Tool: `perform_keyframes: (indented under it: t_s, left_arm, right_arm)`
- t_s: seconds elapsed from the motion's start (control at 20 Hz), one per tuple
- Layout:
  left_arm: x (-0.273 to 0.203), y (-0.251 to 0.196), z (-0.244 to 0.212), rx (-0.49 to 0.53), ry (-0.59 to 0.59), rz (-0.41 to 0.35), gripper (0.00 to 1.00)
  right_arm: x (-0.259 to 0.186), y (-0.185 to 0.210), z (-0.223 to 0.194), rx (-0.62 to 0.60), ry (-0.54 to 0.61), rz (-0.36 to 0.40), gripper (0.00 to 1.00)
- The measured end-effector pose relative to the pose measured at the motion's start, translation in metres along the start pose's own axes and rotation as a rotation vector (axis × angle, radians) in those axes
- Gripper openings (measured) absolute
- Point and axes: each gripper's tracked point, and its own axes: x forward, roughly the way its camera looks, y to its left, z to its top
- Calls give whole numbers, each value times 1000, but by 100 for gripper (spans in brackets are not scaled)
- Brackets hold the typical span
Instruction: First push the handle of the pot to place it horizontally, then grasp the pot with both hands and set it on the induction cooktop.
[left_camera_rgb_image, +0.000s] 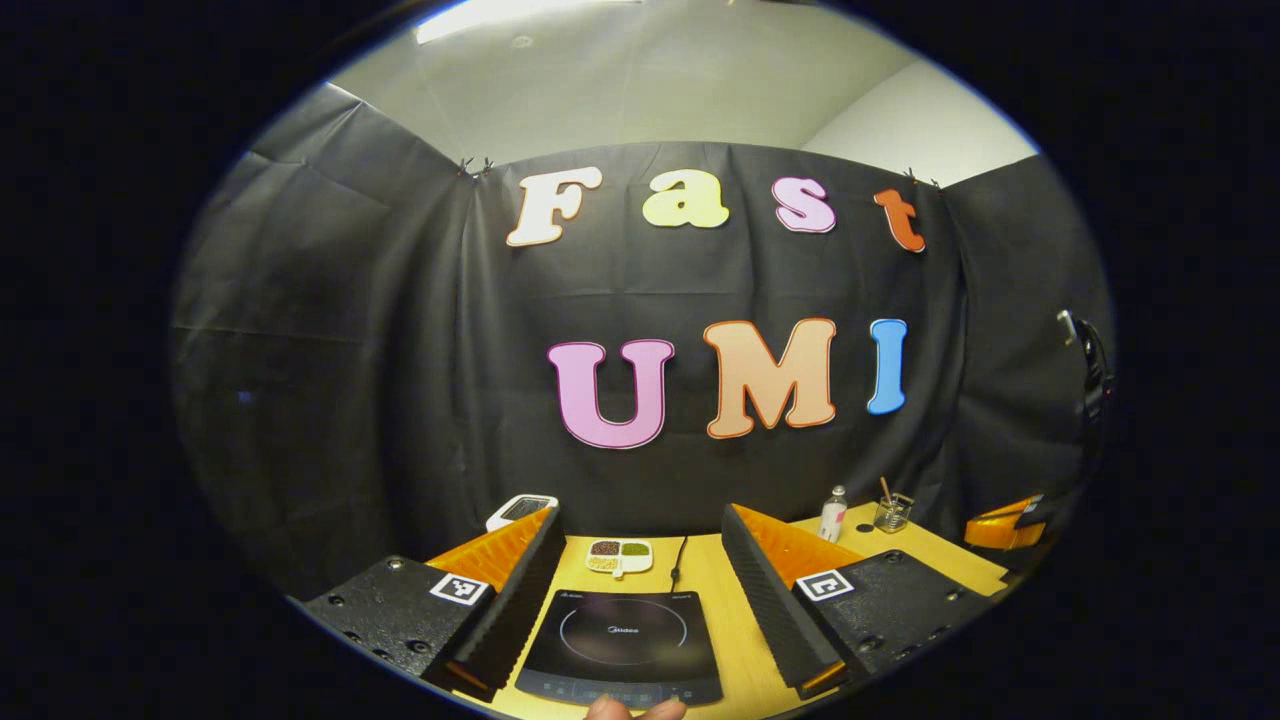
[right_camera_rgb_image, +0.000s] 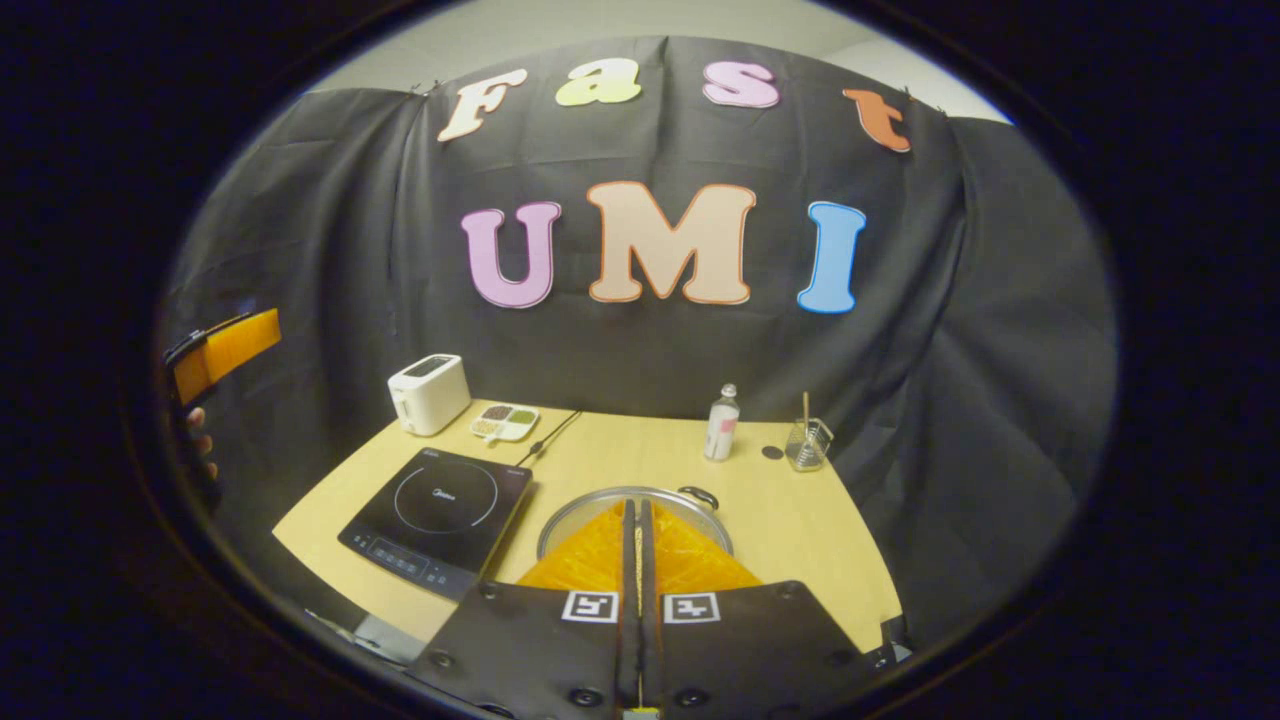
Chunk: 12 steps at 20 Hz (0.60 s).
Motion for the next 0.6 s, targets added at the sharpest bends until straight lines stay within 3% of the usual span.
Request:
perform_keyframes:
  t_s: [0.2,0.4,0.6]
  left_arm:
    - [9,-14,0,39,24,39,97]
    - [10,-25,5,98,26,65,96]
    - [20,-40,1,120,48,34,95]
  right_arm:
    - [18,-17,-26,28,45,55,2]
    - [34,-21,-60,134,114,111,2]
    - [39,-17,-89,227,190,131,2]
